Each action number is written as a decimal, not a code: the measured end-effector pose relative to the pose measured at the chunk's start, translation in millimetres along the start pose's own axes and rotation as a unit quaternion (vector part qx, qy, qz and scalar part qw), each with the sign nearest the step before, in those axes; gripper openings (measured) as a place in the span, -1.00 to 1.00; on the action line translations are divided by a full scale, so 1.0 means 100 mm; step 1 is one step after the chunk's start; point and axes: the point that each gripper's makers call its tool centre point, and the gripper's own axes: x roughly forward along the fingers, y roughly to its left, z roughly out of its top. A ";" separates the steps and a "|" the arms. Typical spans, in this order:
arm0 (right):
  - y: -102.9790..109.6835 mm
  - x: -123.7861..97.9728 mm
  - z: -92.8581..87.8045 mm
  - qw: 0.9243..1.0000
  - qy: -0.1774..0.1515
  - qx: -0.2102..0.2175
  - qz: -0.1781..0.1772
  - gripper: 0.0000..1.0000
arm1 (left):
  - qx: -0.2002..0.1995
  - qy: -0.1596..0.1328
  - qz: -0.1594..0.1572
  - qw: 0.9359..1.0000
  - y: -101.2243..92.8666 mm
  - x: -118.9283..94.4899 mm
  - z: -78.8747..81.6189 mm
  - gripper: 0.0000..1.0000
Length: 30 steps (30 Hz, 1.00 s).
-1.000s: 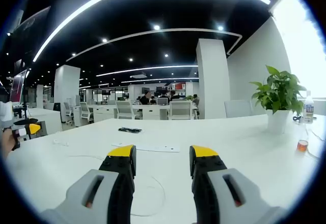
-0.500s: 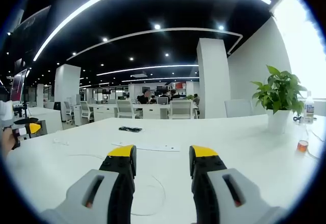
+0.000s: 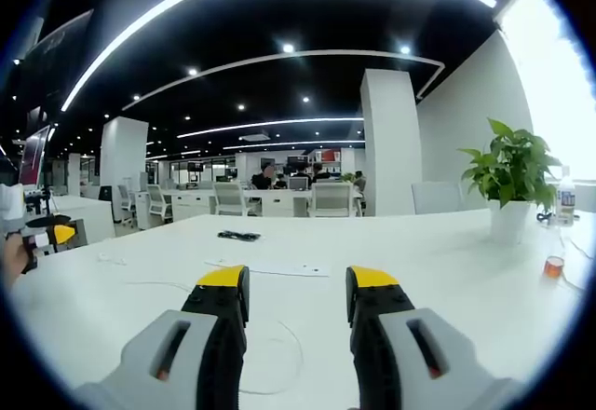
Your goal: Peel open the Velcro strap on the desktop, arrange the wired earphones neatly onto it, and close the Velcro strap to secure them.
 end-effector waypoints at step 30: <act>0.07 0.06 -0.12 1.000 0.013 0.001 0.020 -0.14 | -0.009 -0.003 -0.016 1.000 -0.04 0.00 0.01 -0.02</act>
